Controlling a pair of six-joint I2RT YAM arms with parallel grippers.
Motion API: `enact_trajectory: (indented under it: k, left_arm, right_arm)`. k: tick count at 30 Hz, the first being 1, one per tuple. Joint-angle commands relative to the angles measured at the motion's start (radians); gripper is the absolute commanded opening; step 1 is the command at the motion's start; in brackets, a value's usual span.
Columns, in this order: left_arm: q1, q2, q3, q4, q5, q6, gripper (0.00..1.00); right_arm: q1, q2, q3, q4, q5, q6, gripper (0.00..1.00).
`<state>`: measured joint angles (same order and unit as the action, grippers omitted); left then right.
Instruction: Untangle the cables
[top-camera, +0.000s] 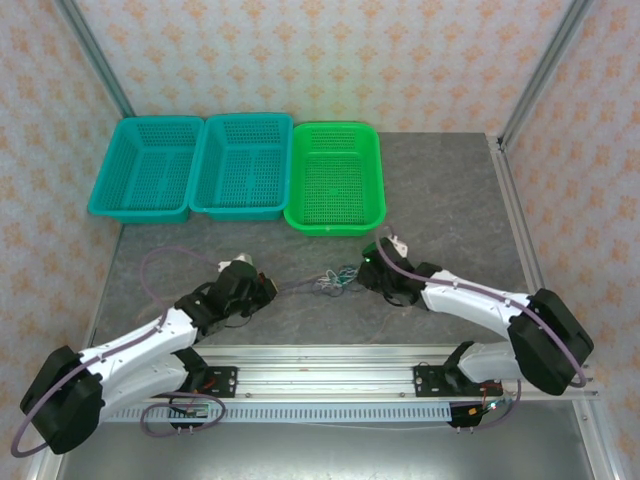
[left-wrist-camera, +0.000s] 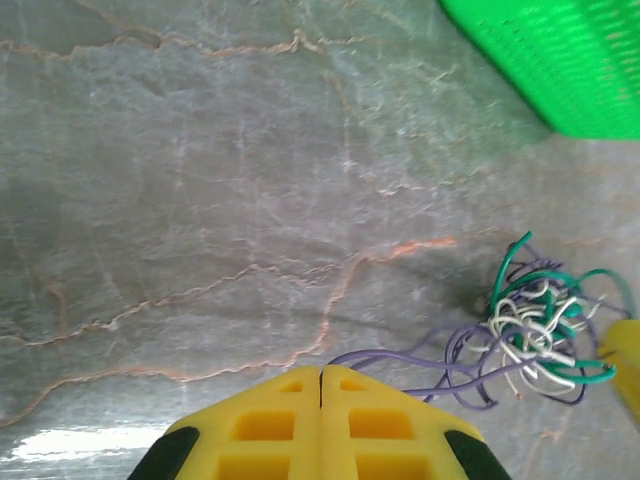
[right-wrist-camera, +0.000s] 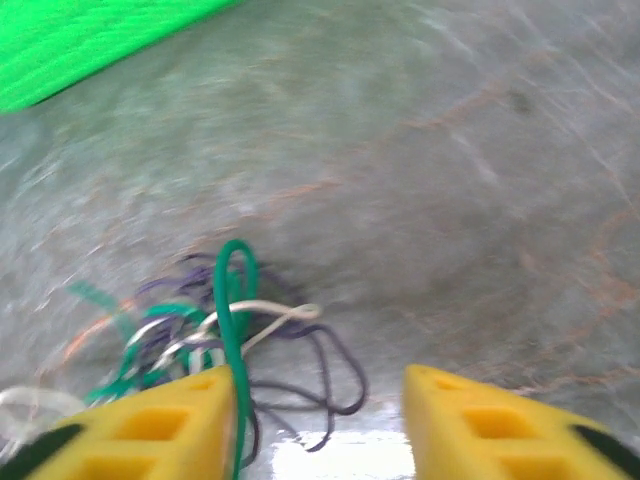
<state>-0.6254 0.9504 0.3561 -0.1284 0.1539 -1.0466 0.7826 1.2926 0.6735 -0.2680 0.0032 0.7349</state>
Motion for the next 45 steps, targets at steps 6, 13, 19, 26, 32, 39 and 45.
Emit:
enact_trajectory:
  k: [6, 13, 19, 26, 32, 39, 45]
  left_arm:
    - [0.01, 0.06, 0.026, -0.042, -0.022, 0.067, 0.02]
    - [0.009, 0.047, 0.054, -0.129, -0.076, 0.104, 0.45]
    - [0.009, -0.093, 0.009, -0.227, -0.058, -0.014, 0.53]
    - [0.008, -0.211, -0.061, -0.204, 0.025, -0.102, 0.58]
    - [0.009, -0.151, -0.019, -0.109, -0.002, -0.064, 0.61]
    - [0.008, 0.09, 0.098, -0.03, 0.038, -0.001, 0.43]
    - [0.009, 0.228, 0.116, 0.065, -0.006, 0.011, 0.44]
  right_arm:
    - [0.25, 0.156, 0.27, -0.09, 0.192, -0.369, 0.65]
    - [0.257, 0.374, 0.379, -0.069, 0.118, -0.452, 0.69]
    - [0.251, 0.493, 0.437, -0.08, 0.018, -0.505, 0.67]
    - [0.214, 0.542, 0.457, -0.046, -0.031, -0.412, 0.34]
    - [0.199, 0.524, 0.44, -0.054, -0.071, -0.411, 0.14]
    - [0.199, 0.519, 0.425, -0.043, -0.094, -0.391, 0.1]
    - [0.199, 0.515, 0.429, -0.05, -0.106, -0.383, 0.09]
